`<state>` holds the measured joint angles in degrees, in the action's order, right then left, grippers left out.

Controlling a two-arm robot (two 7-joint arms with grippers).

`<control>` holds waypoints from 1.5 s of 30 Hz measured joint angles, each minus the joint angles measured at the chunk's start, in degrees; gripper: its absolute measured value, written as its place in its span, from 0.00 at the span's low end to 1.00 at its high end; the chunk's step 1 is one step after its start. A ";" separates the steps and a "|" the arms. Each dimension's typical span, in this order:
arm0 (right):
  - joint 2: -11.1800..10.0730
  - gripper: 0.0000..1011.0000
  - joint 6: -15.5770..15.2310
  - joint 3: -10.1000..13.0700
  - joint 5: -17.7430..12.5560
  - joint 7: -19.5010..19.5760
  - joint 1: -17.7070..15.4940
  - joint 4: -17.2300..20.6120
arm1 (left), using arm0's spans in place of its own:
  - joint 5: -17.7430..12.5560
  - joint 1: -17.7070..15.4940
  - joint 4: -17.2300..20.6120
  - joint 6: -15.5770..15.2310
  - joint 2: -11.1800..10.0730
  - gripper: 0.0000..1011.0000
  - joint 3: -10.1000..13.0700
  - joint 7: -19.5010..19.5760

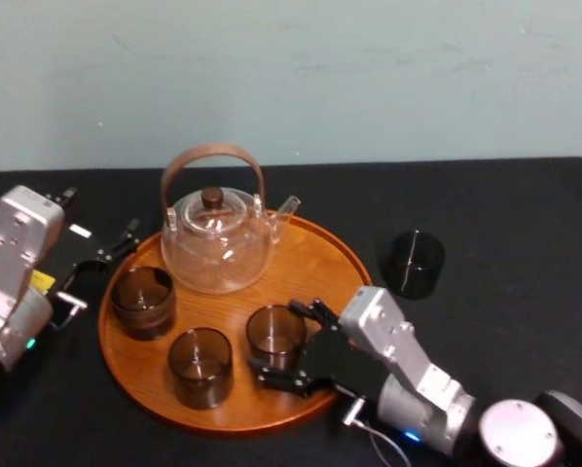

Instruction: Pick up the glass from the table and place it on the tray.

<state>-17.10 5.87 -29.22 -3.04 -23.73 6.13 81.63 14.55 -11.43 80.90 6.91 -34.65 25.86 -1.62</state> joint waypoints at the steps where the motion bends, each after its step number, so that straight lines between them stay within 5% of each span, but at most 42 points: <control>1: -0.32 0.99 0.41 0.26 0.04 0.37 -0.45 0.71 | 0.00 0.00 0.00 0.00 0.00 0.99 0.00 0.00; 9: -1.77 0.99 1.45 1.86 0.33 1.51 -2.84 5.67 | 0.00 0.00 0.00 0.00 0.01 0.99 0.00 0.00; 10: -3.04 0.99 1.16 3.62 -0.62 1.52 -5.11 9.28 | 0.00 0.00 0.00 0.00 0.00 0.99 0.00 0.00; 20: -5.07 0.99 1.46 7.18 -4.49 1.02 -8.17 11.66 | 0.00 0.00 0.00 0.00 0.00 0.99 0.00 0.00; 33: -7.34 0.99 1.99 14.12 -10.07 1.92 -12.02 11.20 | 0.00 0.00 0.00 0.00 0.00 0.99 0.00 0.00; 45: -7.91 0.99 1.04 20.07 -10.37 5.14 -12.15 8.23 | 0.00 0.00 0.00 0.00 0.00 0.99 0.00 0.00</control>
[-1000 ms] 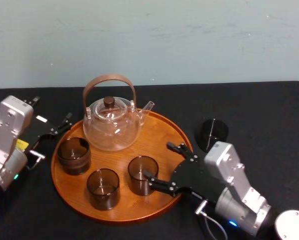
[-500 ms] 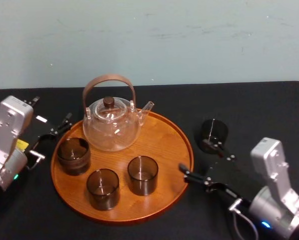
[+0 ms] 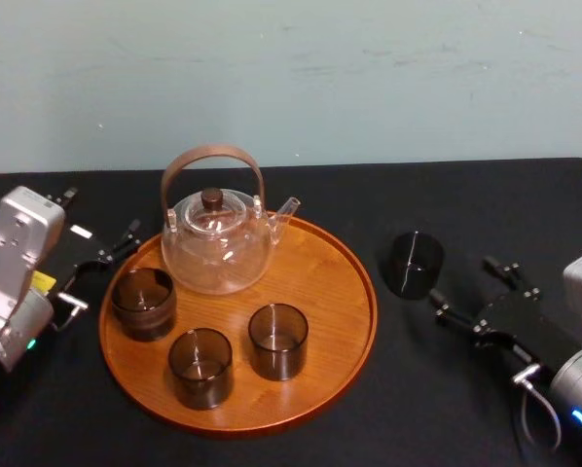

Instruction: Pick up the glass from the table and place it on the tray.

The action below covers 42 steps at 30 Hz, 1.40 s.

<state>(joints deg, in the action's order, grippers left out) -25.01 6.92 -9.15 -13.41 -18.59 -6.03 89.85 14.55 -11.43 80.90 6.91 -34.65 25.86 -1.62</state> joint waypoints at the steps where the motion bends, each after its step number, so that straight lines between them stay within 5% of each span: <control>1: 0.10 0.99 -0.26 0.60 0.02 0.25 0.41 -0.70 | 0.00 0.00 0.00 0.00 0.00 0.99 0.00 0.00; 12: 1.61 0.99 -1.49 1.72 0.01 -0.08 4.51 -6.01 | 0.00 0.00 0.00 0.00 0.00 0.99 0.00 0.00; 21: 2.56 0.99 -1.59 0.36 0.06 -2.00 8.43 -10.48 | 0.00 0.00 0.00 0.00 0.00 0.99 0.00 0.00; 42: 2.51 0.99 -1.63 -2.62 0.90 -3.65 10.48 -11.89 | 0.00 0.00 0.00 0.00 0.00 0.99 0.00 0.00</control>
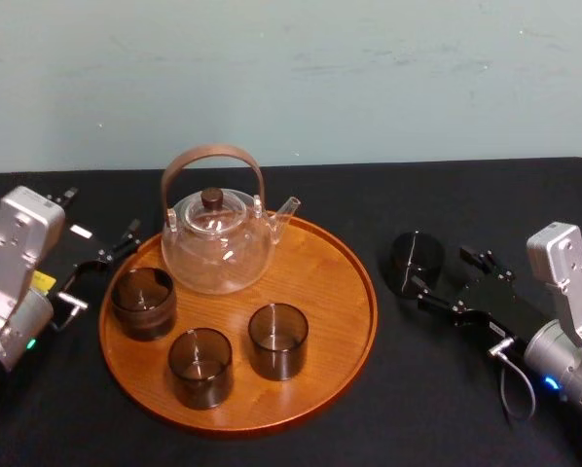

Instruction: Pick up the glass from the table and place it on the tray.

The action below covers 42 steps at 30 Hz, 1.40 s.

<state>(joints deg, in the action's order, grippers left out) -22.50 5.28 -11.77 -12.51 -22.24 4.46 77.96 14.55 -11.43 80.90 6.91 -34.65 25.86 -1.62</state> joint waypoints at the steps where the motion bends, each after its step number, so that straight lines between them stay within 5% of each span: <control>1: -0.02 0.99 -0.04 -0.07 0.00 -0.06 0.14 -0.13 | 0.00 0.00 0.00 0.00 0.00 0.99 0.00 0.00; 21: 0.52 0.99 -0.31 -2.12 -0.47 -1.53 3.83 -3.45 | 0.00 0.00 0.00 0.00 0.00 0.99 0.00 0.00; 42: 2.72 0.99 2.59 -4.86 -0.42 -3.64 10.18 -12.42 | 0.00 0.00 0.00 0.00 0.00 0.99 0.00 0.00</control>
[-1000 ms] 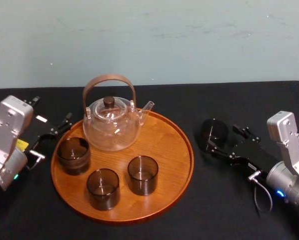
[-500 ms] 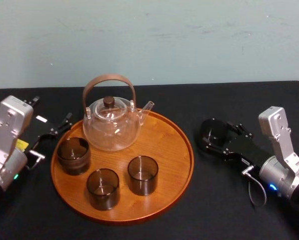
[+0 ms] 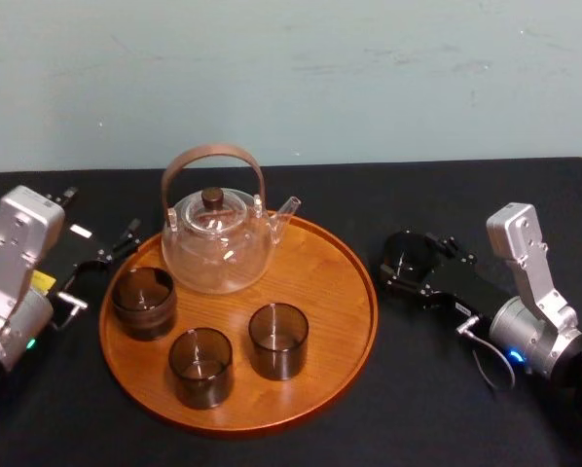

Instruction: Pick up the glass from the table and place it on the tray.

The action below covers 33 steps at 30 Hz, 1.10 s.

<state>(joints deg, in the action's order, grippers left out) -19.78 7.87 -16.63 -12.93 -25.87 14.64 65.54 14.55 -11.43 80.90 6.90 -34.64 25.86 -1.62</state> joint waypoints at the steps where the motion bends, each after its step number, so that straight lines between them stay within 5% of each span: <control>1: 0.00 0.99 0.00 0.01 0.00 0.00 0.00 0.00 | 0.00 0.00 0.00 0.00 0.00 0.99 0.01 0.00; 14: -0.06 0.99 -0.04 0.15 0.00 -0.04 -0.13 0.19 | 0.00 0.00 0.00 0.00 0.00 0.99 0.00 0.00; 19: -0.11 0.89 -0.10 0.24 -0.02 -0.03 -0.21 0.31 | 0.00 0.00 0.00 0.00 0.00 0.99 0.00 0.00; 25: -0.31 0.89 -0.40 0.26 -0.34 -0.15 -0.36 0.61 | 0.00 0.00 0.00 0.00 0.00 0.99 0.00 0.00; 33: -1.52 0.89 -1.13 -0.03 0.23 0.54 -1.93 4.92 | 0.00 0.00 0.00 0.00 0.00 0.99 0.00 0.00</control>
<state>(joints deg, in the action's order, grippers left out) -21.30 6.74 -16.66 -12.70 -25.33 12.71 70.46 14.55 -11.43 80.90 6.91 -34.64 25.86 -1.62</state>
